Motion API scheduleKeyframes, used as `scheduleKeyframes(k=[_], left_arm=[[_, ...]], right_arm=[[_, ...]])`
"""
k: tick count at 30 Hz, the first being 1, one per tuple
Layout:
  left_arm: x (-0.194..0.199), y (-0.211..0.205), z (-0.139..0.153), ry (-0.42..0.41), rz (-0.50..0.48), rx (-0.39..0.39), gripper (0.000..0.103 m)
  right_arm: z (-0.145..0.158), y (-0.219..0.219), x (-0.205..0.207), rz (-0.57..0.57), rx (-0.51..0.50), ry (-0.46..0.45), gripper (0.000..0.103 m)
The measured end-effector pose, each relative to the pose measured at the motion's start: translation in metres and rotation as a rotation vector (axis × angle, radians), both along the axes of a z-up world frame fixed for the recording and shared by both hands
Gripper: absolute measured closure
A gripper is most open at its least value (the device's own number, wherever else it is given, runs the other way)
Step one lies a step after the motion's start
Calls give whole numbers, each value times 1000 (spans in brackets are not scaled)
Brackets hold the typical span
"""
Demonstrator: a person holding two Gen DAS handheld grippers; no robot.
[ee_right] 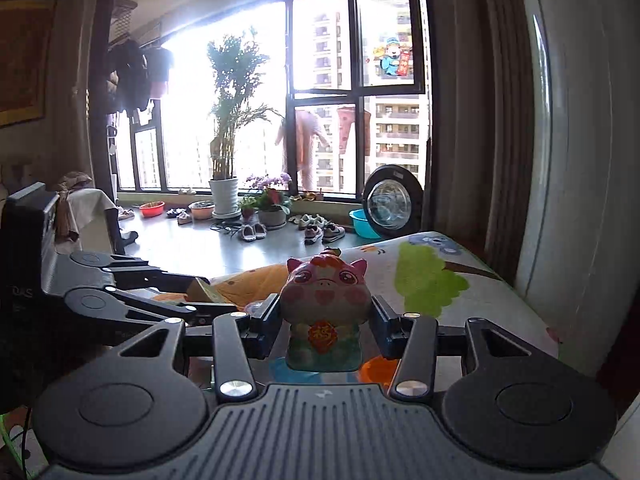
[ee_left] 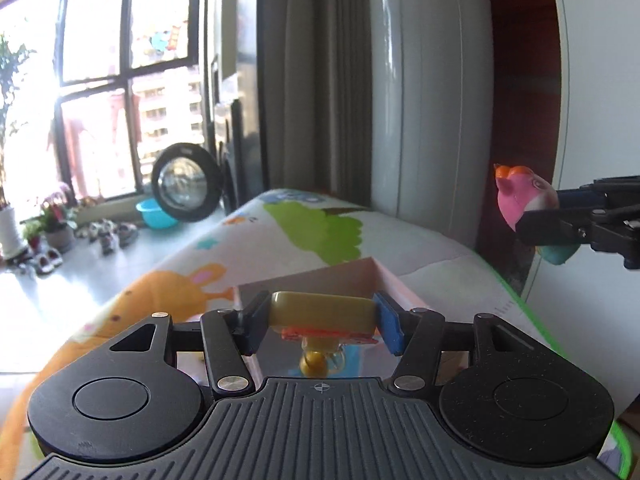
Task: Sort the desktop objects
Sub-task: 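Place the pig and yellow block into the pink box with both tools, then grasp the pink-lidded round container with the right tool while the left tool grasps the teal crank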
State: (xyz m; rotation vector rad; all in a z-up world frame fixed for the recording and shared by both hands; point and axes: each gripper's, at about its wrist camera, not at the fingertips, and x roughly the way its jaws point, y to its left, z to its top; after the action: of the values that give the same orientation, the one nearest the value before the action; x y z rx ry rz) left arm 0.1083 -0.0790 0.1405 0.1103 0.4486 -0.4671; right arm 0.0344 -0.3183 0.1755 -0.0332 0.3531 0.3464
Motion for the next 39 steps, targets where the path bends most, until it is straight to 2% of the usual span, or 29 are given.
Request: scheduleKeyframes(k=[3,5,8,9,13,19,21,25,28,31,33,36,39], left_arm=[[32,-29,-18,89,-19,-24,42],[39,-31,-27,132,-17,-32,38],[21,-12,-33,95,4,1,17],[10,-2,-36,76,26,27,15],[-22,30,-53,55,103,119,9],[-48,73,-88,118,201,126,7],[-53,89,-93,142,231,99,7],[-55,117,-101,156,292,69,4],[-51,131,-107,164,340,39,3],[-48,136,-112,164,357,-1,3],[-48,137,-115,164,353,-21,3],[-45,139,-122,182,353,-27,3],[-47,142,-125,190,354,-45,3]], right_arm=[[-9,-6,16,-24,9,43,56],[-14,-10,25,-40,17,66,56],[-21,-14,38,-53,33,102,56],[-23,-12,45,-55,33,120,56],[-36,9,85,-49,22,220,56],[-67,60,176,-44,100,421,56],[-80,76,200,-48,113,442,56],[-103,107,221,-76,-33,446,51],[-89,128,212,-43,-99,387,51],[-71,155,213,6,-132,350,41],[-68,181,221,48,-170,338,29],[-84,223,245,63,-256,363,26],[-110,253,268,22,-375,381,26]])
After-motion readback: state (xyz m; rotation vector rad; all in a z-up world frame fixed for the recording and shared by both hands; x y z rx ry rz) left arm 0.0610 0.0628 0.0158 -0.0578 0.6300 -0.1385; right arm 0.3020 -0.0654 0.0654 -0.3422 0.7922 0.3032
